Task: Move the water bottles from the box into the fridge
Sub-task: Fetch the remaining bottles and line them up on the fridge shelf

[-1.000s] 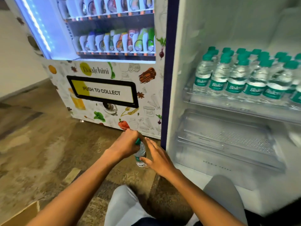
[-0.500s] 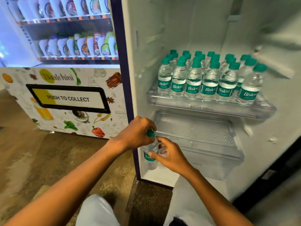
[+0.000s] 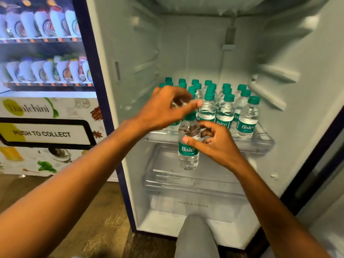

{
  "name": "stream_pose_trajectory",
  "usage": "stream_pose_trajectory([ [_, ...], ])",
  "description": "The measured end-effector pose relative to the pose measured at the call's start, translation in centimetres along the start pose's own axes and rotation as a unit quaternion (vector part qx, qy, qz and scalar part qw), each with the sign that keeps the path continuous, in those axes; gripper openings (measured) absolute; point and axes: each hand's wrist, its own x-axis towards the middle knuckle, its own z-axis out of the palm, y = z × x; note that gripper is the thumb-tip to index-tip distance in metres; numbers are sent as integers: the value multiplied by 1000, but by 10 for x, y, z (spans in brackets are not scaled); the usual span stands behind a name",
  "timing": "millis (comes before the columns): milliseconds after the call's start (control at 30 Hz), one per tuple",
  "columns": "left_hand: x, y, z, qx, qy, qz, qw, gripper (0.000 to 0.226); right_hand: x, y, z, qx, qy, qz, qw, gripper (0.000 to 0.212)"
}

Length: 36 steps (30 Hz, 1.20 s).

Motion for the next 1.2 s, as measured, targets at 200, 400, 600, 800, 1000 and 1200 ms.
stream_pose_trajectory([
  [200,61,-22,2,87,39,-24,995,69,40,-32,-58,-33,80,-37,996,41],
  [400,100,-47,27,256,-30,-46,965,81,99,-56,-100,-43,173,-54,982,39],
  [600,111,-71,45,289,-78,-67,952,89,155,-59,-125,-58,221,-42,973,32],
  [800,116,-80,52,285,-119,-92,947,89,210,-38,-143,-86,230,-3,969,24],
  [1000,120,-89,53,304,-135,-92,938,93,253,-17,-154,-139,200,53,968,36],
  [1200,123,-91,56,312,-130,-95,936,94,275,4,-146,-202,167,106,959,45],
])
